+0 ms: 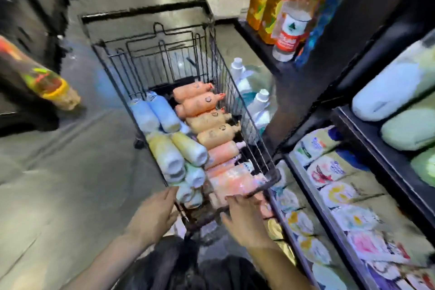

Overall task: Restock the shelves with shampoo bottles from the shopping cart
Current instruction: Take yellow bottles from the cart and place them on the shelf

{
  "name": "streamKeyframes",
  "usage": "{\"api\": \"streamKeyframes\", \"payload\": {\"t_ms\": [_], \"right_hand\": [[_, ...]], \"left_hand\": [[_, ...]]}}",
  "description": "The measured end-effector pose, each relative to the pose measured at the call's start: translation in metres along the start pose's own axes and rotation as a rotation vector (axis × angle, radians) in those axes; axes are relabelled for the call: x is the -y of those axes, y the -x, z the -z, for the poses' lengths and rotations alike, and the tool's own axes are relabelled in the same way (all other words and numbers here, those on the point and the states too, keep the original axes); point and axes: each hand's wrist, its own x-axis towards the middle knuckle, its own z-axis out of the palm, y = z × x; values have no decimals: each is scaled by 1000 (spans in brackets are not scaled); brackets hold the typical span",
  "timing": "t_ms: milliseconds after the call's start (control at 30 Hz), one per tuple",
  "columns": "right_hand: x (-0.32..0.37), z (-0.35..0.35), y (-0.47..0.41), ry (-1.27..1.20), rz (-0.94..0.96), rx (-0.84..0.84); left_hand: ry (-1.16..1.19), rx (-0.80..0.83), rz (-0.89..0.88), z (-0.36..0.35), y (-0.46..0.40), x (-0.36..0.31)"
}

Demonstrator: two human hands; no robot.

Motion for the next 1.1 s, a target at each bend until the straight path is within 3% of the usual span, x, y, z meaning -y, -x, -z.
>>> {"api": "streamKeyframes", "payload": {"t_ms": [200,433,600,733,900,1100], "right_hand": [[70,9,-95,-64,64,16],[90,28,-221,-64,-79,-31],[63,-4,-278,-158,-154,225],[53,-23,-280,-202,-169,238],[45,4,-263,-306,-189,238],[34,50,-175,-837,-276,120]], "left_hand": [[144,112,263,24,2,63],[161,90,302,40,-37,116],[174,90,344,41,-53,131],[245,117,369,35,-55,131],[430,145,415,35,-63,125],[859,44,435,49,-95,88]]}}
